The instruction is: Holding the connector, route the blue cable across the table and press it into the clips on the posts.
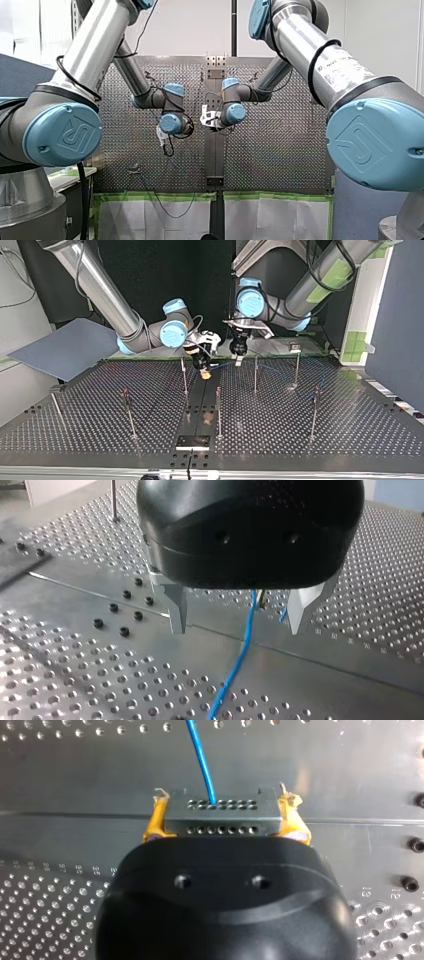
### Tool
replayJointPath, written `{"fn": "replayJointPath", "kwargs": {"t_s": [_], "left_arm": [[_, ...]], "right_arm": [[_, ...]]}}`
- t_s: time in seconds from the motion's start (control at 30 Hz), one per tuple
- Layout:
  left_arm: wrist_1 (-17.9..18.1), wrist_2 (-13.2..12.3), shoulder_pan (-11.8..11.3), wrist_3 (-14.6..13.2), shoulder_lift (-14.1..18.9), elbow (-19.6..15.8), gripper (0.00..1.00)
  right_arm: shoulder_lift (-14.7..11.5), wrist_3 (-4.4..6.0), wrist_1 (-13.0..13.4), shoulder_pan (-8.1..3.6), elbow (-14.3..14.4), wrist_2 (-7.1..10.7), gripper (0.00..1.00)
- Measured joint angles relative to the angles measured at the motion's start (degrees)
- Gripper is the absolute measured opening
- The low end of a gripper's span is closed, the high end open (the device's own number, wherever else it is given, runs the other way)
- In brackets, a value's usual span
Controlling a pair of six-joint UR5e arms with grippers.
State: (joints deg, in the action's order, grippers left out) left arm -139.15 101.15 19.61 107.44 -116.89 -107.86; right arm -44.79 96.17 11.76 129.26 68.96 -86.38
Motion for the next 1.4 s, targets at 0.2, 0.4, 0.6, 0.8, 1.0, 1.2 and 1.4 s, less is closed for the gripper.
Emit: {"fn": "replayJointPath", "kwargs": {"t_s": [0.2, 0.4, 0.6, 0.8, 1.0, 1.2, 1.4], "left_arm": [[-1.10, 0.20, 0.03, 0.50, -1.60, 2.68, 1.00], [-2.49, 0.33, 0.26, 0.38, -4.31, 5.86, 1.00], [-1.89, 1.12, 0.15, 1.09, -7.39, 8.73, 1.00], [-1.93, 2.19, 0.28, 0.97, -9.64, 9.48, 1.00], [-2.60, 3.67, 0.53, -0.87, -9.94, 9.51, 0.50], [-2.71, 3.89, 1.10, -1.98, -9.95, 9.53, 0.00], [-3.28, 3.97, 1.63, -2.23, -9.72, 9.53, 0.00]], "right_arm": [[0.00, 0.00, 0.03, -0.02, 0.00, -0.02, 0.00], [0.00, 0.02, 0.03, -0.02, 0.00, -0.01, 0.00], [0.00, 0.13, 0.03, -0.08, -0.02, 0.00, 0.00], [0.00, 0.17, 0.03, -0.24, -0.01, -0.01, 0.00], [0.00, 0.18, 0.03, -0.41, 0.01, -0.02, 0.00], [0.00, 0.18, 0.03, -0.52, 0.00, -0.02, 0.00], [-0.05, -0.04, -0.04, -0.56, -0.05, 0.09, 0.00]]}}
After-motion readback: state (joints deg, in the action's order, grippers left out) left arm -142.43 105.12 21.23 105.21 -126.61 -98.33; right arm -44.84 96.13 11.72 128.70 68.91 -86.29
